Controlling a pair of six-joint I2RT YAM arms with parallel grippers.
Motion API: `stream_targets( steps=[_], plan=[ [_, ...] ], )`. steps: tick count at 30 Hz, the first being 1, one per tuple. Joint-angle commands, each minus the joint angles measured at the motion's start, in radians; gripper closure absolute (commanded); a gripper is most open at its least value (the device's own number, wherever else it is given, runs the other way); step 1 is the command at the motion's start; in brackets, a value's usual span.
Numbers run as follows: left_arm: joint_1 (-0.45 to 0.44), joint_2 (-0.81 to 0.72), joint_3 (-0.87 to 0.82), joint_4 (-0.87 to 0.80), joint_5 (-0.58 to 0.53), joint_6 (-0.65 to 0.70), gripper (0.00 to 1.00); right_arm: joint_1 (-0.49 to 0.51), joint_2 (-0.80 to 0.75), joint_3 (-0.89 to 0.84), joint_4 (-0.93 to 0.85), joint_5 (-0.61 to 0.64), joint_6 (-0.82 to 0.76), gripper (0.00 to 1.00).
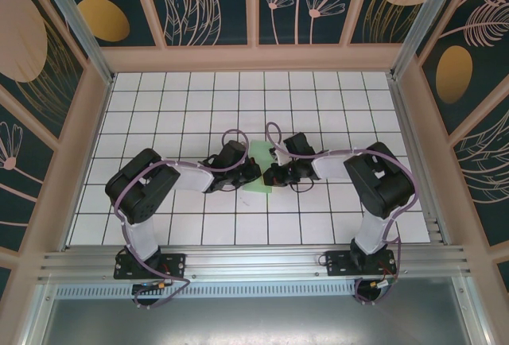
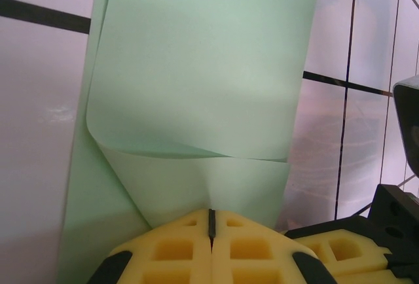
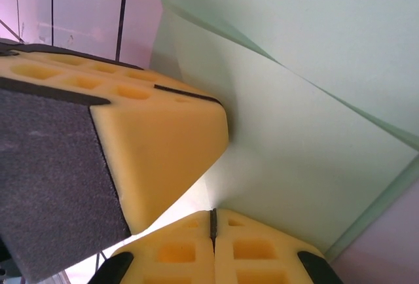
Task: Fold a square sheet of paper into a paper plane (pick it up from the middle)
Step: Fold the triangle a second time at the center of the table.
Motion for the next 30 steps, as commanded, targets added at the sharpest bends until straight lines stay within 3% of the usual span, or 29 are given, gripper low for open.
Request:
stream_targets(
  steps=[1,22,30],
  plan=[
    [0.055,0.014,-0.008,-0.037,-0.106,0.051,0.94,-0.002,0.031,-0.06,-0.128,0.109,-0.03,0.94],
    [0.15,0.011,0.068,-0.105,-0.137,0.105,0.89,-0.003,0.023,-0.056,-0.118,0.09,-0.016,0.94],
    [0.144,-0.065,0.087,-0.081,-0.028,0.101,0.88,-0.002,0.025,-0.04,-0.116,0.088,-0.01,0.94]
  ],
)
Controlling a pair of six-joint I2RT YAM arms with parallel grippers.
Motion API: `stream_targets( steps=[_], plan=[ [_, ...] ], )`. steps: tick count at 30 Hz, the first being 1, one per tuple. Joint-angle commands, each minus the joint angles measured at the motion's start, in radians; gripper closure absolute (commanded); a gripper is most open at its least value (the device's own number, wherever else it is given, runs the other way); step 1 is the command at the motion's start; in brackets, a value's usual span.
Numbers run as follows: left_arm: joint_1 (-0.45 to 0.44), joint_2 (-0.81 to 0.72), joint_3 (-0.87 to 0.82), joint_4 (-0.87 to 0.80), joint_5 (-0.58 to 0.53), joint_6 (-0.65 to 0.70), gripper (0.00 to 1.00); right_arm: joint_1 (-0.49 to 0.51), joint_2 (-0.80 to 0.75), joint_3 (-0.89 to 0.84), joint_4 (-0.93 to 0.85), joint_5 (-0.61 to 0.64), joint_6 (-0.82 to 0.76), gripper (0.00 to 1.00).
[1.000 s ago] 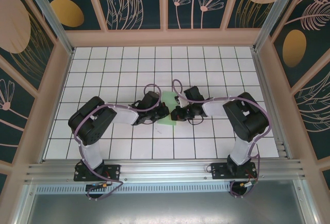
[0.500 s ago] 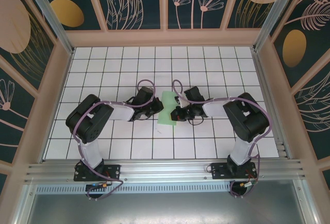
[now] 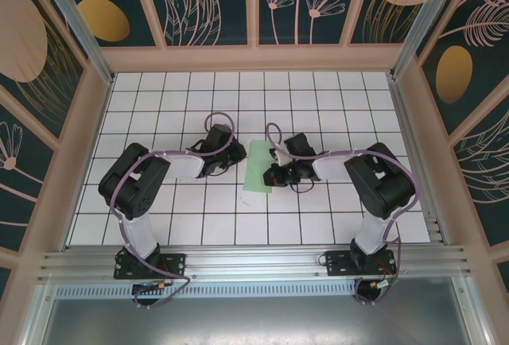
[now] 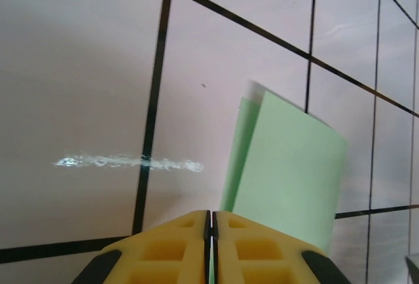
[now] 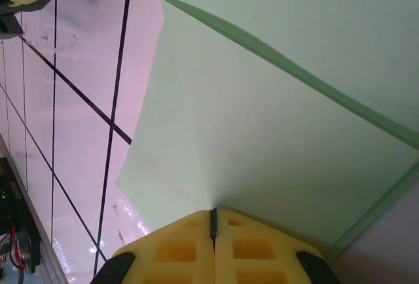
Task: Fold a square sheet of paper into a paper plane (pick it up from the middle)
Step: Fold the triangle a second time at the center of the table.
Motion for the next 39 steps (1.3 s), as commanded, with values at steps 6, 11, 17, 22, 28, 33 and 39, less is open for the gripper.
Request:
stream_targets(
  steps=[6,11,17,22,28,33,39],
  plan=[
    [-0.05,-0.06,-0.032,0.05,0.166,-0.034,0.9,-0.002,0.034,-0.026,-0.127,0.08,-0.007,0.94],
    [-0.074,-0.019,-0.075,0.156,0.22,-0.094,0.91,-0.002,0.037,-0.023,-0.128,0.079,-0.009,0.94],
    [-0.095,0.04,-0.083,0.188,0.212,-0.111,0.92,-0.003,0.034,-0.02,-0.131,0.081,-0.009,0.93],
    [-0.094,0.057,-0.105,0.158,0.166,-0.095,0.92,-0.003,0.025,-0.016,-0.132,0.069,-0.01,0.93],
    [-0.094,0.088,-0.119,0.145,0.148,-0.072,0.93,-0.002,-0.006,0.034,-0.151,0.036,-0.011,0.9],
    [-0.094,0.082,-0.132,0.133,0.133,-0.061,0.94,-0.001,-0.056,0.081,-0.171,0.003,-0.005,0.89],
    [-0.094,0.082,-0.128,0.127,0.134,-0.055,0.94,0.014,-0.063,0.134,-0.195,-0.018,-0.005,0.89]
  ],
)
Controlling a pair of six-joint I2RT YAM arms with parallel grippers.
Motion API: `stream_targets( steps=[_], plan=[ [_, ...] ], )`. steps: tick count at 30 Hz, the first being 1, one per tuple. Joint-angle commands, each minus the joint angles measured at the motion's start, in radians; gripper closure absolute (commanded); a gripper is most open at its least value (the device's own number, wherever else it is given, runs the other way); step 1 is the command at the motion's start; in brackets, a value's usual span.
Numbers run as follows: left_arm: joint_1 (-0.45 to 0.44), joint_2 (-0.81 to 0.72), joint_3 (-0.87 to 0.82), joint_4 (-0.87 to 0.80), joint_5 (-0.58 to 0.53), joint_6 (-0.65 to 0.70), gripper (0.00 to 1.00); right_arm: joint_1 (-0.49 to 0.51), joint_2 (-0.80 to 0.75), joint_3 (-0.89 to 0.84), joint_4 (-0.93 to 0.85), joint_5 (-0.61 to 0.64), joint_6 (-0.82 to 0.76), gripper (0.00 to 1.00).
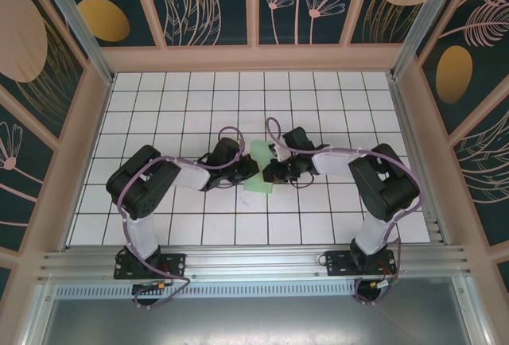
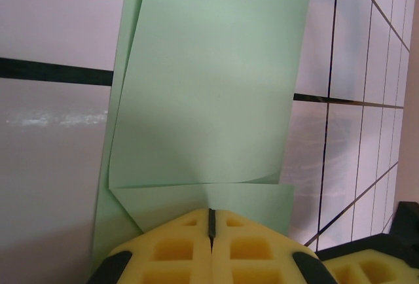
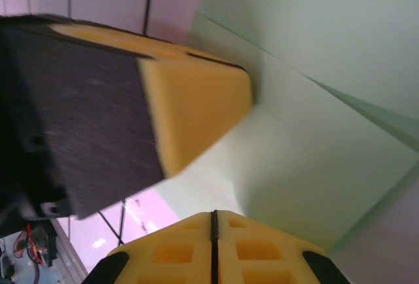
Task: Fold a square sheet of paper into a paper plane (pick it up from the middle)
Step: Fold the triangle a second time at the center of the table.
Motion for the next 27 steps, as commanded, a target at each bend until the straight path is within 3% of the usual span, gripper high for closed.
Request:
stream_targets(
  steps=[1,13,18,27],
  plan=[
    [-0.002,0.037,-0.024,-0.061,-0.053,0.033,0.94,0.015,-0.022,0.043,-0.042,-0.013,-0.002,0.89],
    [-0.002,0.032,-0.018,-0.069,-0.058,0.037,0.93,0.032,0.086,0.072,-0.035,-0.014,0.007,0.89],
    [-0.001,0.03,-0.02,-0.072,-0.062,0.037,0.93,0.034,0.106,0.058,-0.073,0.055,-0.006,0.89],
    [-0.002,0.028,-0.02,-0.099,-0.093,0.042,0.94,0.032,0.055,-0.023,-0.092,0.035,-0.029,0.89]
  ],
)
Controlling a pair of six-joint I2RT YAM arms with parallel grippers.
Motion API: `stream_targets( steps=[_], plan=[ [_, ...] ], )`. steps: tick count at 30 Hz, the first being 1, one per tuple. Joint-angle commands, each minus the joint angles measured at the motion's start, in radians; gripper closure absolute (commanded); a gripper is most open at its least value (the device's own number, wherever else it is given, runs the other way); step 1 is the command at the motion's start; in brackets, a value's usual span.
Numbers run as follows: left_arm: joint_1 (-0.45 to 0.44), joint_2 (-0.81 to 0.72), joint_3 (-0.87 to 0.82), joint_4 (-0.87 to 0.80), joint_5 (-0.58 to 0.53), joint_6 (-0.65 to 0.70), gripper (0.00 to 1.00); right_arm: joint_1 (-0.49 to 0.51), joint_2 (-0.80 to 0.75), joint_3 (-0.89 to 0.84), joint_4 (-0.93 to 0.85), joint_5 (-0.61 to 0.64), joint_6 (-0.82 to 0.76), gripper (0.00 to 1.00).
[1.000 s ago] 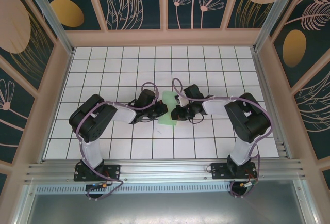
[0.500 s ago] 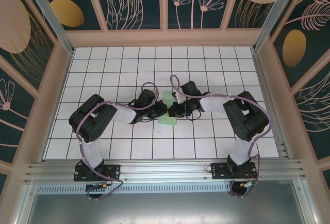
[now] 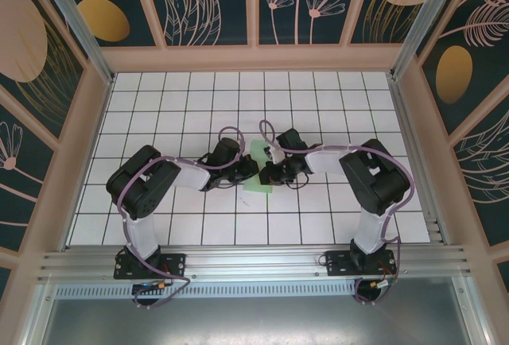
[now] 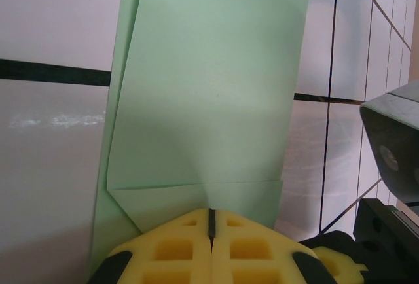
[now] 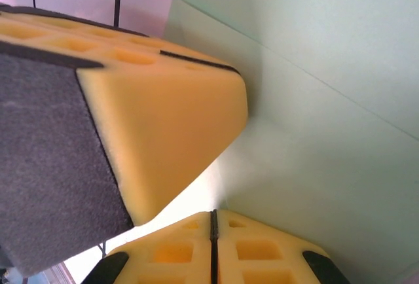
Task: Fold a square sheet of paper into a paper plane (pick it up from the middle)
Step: Fold the triangle a second time at the center of the table.
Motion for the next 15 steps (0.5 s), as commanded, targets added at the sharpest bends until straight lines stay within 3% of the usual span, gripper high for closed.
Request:
stream_targets(
  steps=[1,15],
  plan=[
    [0.001,0.028,-0.02,-0.1,-0.089,0.033,0.94,0.002,-0.027,-0.058,-0.075,0.008,-0.024,0.89],
    [0.0,0.026,-0.019,-0.113,-0.097,0.035,0.95,-0.013,-0.089,-0.14,-0.058,-0.026,-0.007,0.88]
  ],
)
